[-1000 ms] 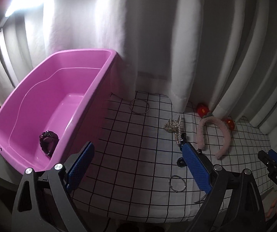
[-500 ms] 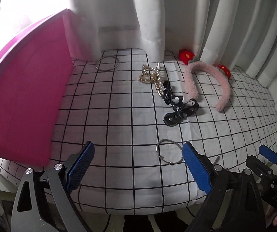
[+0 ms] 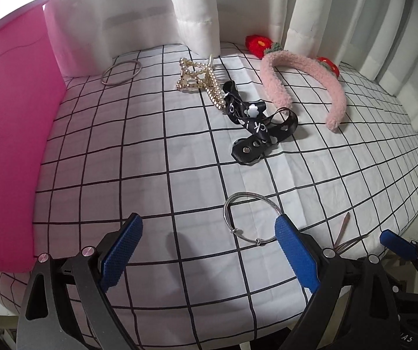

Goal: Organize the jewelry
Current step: 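Close the left tool on the silver ring while the right tool grasps the black hairpin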

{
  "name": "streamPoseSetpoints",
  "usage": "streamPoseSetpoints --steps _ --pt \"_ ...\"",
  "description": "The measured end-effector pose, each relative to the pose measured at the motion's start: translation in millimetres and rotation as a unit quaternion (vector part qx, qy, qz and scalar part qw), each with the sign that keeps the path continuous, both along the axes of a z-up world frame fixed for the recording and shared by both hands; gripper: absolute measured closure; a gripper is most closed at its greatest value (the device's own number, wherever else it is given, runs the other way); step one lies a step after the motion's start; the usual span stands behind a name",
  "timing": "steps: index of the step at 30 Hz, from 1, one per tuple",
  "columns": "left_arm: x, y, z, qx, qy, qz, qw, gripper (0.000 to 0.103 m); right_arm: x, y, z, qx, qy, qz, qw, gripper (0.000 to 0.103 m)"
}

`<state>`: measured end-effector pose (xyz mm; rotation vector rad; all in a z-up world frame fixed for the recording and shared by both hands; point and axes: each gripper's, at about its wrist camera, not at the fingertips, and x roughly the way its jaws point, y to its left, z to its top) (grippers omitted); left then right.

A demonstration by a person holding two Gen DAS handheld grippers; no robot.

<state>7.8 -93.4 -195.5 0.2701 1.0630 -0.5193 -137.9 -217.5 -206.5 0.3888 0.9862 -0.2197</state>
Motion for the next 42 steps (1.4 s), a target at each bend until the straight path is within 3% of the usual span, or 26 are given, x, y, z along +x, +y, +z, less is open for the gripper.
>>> streamPoseSetpoints --steps 15,37,42 --pt "4 -4 -16 0.0 0.003 -0.021 0.9998 0.013 12 19 -12 -0.009 -0.005 -0.017 1.0 0.036" --pt "4 -14 -26 0.011 -0.025 -0.021 0.9994 0.009 24 31 -19 -0.1 -0.002 -0.007 0.995 0.034" --pt "-2 -14 -25 0.008 -0.032 -0.028 0.9991 0.013 25 33 -20 -0.113 0.001 0.0 0.994 0.034"
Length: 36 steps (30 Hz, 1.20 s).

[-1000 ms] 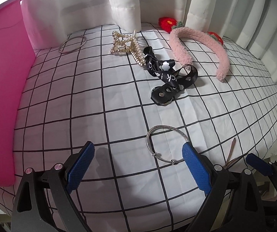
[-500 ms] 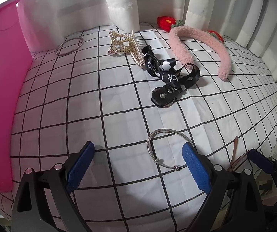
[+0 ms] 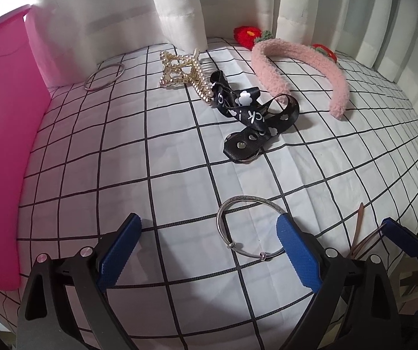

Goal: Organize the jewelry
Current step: 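Close the left tool on the silver ring while the right tool grasps the black hairpin, then lift the ring with the left tool while the right tool carries the hairpin to the tub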

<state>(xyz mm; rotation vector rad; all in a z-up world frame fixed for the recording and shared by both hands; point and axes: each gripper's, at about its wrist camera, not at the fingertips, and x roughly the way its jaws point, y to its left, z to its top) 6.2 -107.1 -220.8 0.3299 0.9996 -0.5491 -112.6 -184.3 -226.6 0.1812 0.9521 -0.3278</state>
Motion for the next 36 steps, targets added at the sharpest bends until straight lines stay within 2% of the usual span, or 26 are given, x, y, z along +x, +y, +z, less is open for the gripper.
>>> streamPoseSetpoints --steps 6,9,11,12,13,14,18,22,26,28,30,36 --pt "-7 -4 4 -0.004 -0.004 -0.023 0.9997 0.031 -1 -1 0 0.001 -0.002 0.007 1.0 0.034" --pt "-13 -7 7 -0.008 -0.005 -0.038 0.9992 0.047 -1 -1 0 0.0 -0.003 0.009 1.0 0.035" --pt "-15 -8 9 -0.012 -0.006 -0.046 0.9989 0.075 -2 -2 1 0.0 -0.003 0.01 1.0 0.035" --pt "-15 -8 10 -0.013 -0.006 -0.045 0.9989 0.082 -2 -2 1 0.001 -0.004 0.011 1.0 0.035" --pt "-13 -7 10 -0.017 -0.002 -0.044 0.9989 0.094 -2 -2 1 0.002 -0.004 0.011 1.0 0.035" --pt "-12 -6 10 -0.021 0.003 -0.041 0.9989 0.098 -2 -2 1 0.003 -0.004 0.011 1.0 0.036" --pt "-10 -1 10 -0.028 0.006 -0.036 0.9989 0.099 -3 -3 2 0.01 -0.008 0.01 1.0 0.036" --pt "-6 9 14 -0.052 0.017 -0.022 0.9983 0.099 -4 -4 3 0.014 -0.011 0.011 1.0 0.036" --pt "-2 18 24 -0.065 0.007 -0.006 0.9979 0.099 -5 -3 6 0.014 -0.018 0.015 1.0 0.036" --pt "-1 19 27 -0.066 0.005 -0.002 0.9978 0.099 -3 -3 4 0.016 -0.013 0.017 1.0 0.036" --pt "0 20 28 -0.067 0.001 0.001 0.9978 0.099 1 3 1 -0.009 0.002 0.031 0.999 0.036" --pt "-2 21 27 -0.065 0.004 0.002 0.9979 0.099 -1 2 0 -0.01 -0.001 0.018 1.0 0.034"
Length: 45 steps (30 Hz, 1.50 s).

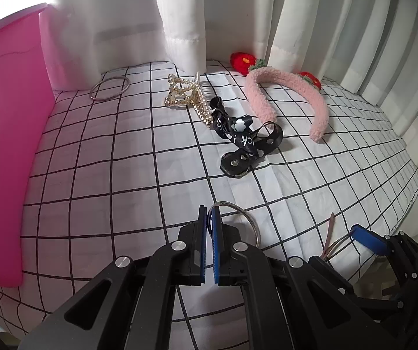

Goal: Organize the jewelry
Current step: 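Lift the ring with the left tool while the right tool carries the hairpin to the tub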

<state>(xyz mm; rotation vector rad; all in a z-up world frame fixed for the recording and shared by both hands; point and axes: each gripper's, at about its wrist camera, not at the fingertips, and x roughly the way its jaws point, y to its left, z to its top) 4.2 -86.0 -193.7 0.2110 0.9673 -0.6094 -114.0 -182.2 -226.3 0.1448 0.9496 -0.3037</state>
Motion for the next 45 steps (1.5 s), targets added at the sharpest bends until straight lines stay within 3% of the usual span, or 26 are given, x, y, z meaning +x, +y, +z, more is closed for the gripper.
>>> streamPoseSetpoints --steps 2,4,15,18,31,45 --pt "1 2 -1 0.0 0.002 0.001 1.0 0.099 -1 -4 -3 0.0 0.002 -0.019 1.0 0.018" --pt "1 3 -2 0.001 0.005 0.003 1.0 0.099 -1 -11 -5 0.009 0.009 -0.035 0.999 0.009" --pt "1 6 -3 0.0 0.009 0.004 1.0 0.099 -2 -8 -5 0.005 -0.001 -0.002 1.0 0.011" --pt "1 6 -3 0.0 0.009 0.004 0.9999 0.099 -1 -1 -1 -0.002 -0.007 0.014 1.0 0.036" --pt "3 8 12 -0.015 0.002 0.006 0.9999 0.099 -1 2 17 0.001 -0.027 0.021 0.999 0.036" --pt "7 14 66 -0.043 -0.034 0.025 0.9982 0.1 10 1 68 -0.006 -0.07 0.044 0.997 0.036"
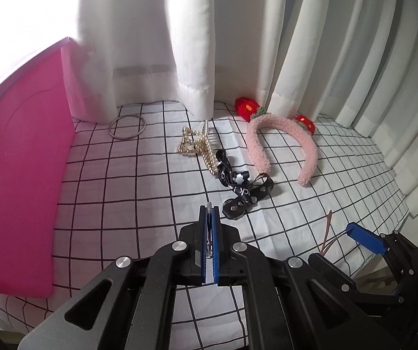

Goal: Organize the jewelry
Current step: 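Lift the ring with the left tool while the right tool carries the hairpin to the tub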

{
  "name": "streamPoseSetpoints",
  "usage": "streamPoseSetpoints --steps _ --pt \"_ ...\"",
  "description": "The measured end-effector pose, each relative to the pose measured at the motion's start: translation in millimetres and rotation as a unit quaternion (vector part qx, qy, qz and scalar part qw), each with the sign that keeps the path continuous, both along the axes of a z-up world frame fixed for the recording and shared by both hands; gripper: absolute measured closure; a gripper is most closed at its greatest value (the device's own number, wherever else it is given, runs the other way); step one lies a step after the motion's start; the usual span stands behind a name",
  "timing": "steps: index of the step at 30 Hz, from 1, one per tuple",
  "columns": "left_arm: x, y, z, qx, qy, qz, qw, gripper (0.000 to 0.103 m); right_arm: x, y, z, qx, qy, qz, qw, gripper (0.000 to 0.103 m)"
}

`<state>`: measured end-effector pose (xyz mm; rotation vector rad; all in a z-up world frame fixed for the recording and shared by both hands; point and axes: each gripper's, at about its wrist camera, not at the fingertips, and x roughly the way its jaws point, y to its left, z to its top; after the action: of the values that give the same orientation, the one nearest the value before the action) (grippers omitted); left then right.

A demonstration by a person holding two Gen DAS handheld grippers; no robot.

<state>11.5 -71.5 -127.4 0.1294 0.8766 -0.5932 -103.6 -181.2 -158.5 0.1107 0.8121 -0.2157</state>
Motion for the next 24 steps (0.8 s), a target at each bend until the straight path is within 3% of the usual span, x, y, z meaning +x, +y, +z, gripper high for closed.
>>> streamPoseSetpoints --steps 13,24 --pt "6 14 78 -0.038 -0.058 0.047 0.9965 0.1 25 0 74 -0.032 -0.064 0.058 0.996 0.036" --pt "19 57 151 -0.058 -0.126 0.13 0.9818 0.1 78 38 147 -0.052 -0.142 0.157 0.976 0.036"
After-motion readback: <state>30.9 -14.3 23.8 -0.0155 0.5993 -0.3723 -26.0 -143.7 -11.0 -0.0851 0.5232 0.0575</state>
